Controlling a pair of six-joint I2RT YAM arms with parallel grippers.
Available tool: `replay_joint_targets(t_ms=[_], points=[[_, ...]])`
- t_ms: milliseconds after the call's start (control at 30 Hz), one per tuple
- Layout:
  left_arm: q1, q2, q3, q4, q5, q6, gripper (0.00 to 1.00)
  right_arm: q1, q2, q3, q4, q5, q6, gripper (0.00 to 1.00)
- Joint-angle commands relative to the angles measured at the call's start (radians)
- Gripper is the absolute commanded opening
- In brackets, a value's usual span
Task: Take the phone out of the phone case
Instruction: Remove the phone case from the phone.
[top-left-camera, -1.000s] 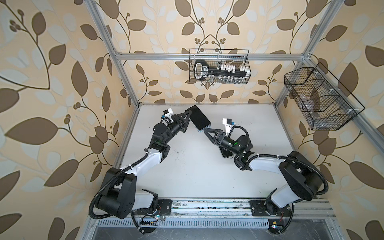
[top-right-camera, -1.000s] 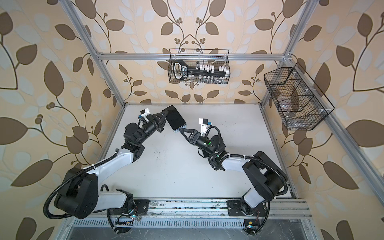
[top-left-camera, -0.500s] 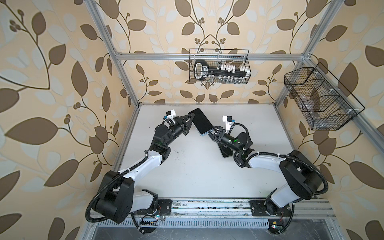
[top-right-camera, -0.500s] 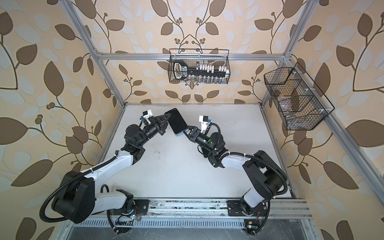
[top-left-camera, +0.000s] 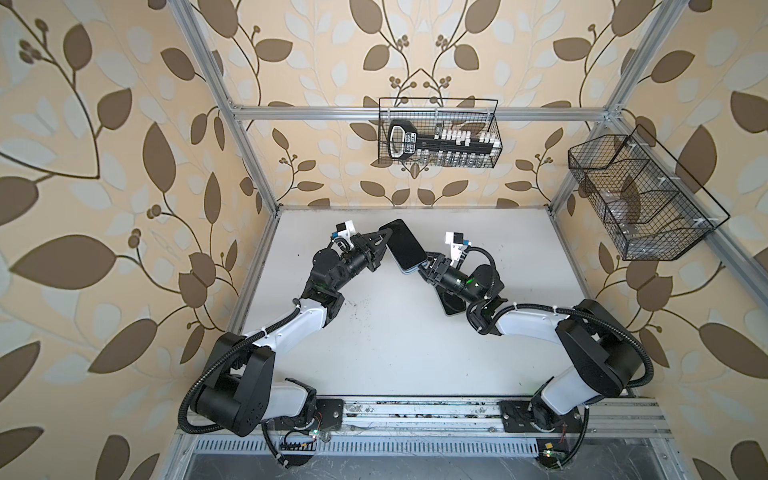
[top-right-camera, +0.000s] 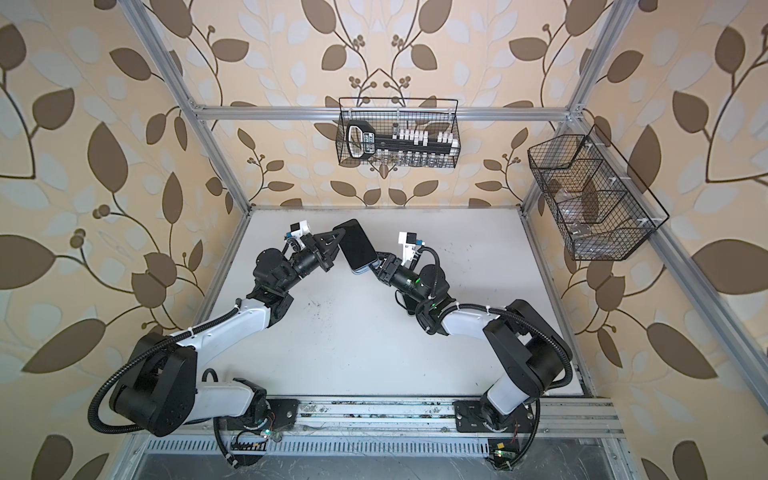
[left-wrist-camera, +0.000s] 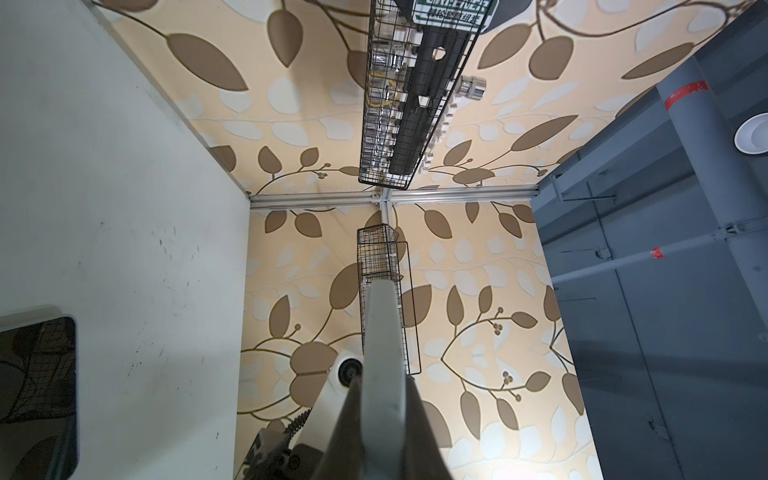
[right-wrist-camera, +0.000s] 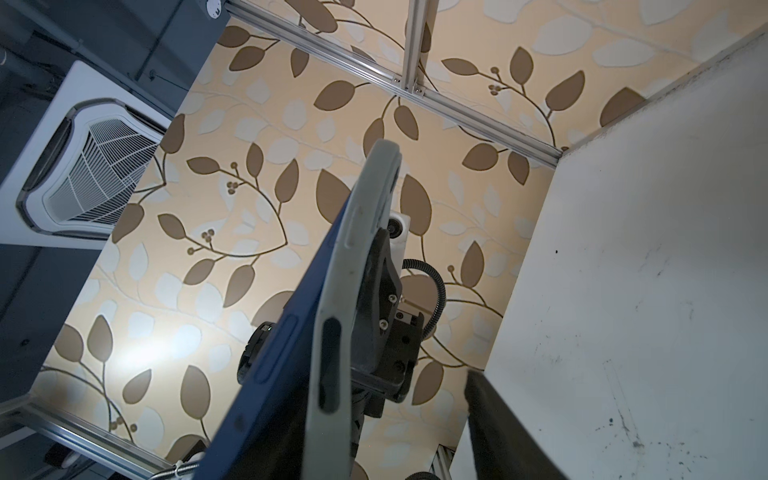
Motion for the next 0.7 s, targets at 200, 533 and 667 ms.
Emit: replay_joint_targets(t_ms=[200,533,667], points=[[-0.020,-0.008,0.009,-0.012,0.065,0.103,0.00,0.002,0.004,0.018,0.051,0.021,0.018,0.42],[-0.020,0.020,0.019,-0.055,0.068,0.156,0.00,-0.002,-0.017,-0.004,0.059,0.043,0.038,0.28],[-0.020,0.023,0.019,-0.071,0.066,0.174,0.02,-0.006,-0.023,-0.007,0.060,0.046,0.048,0.23]])
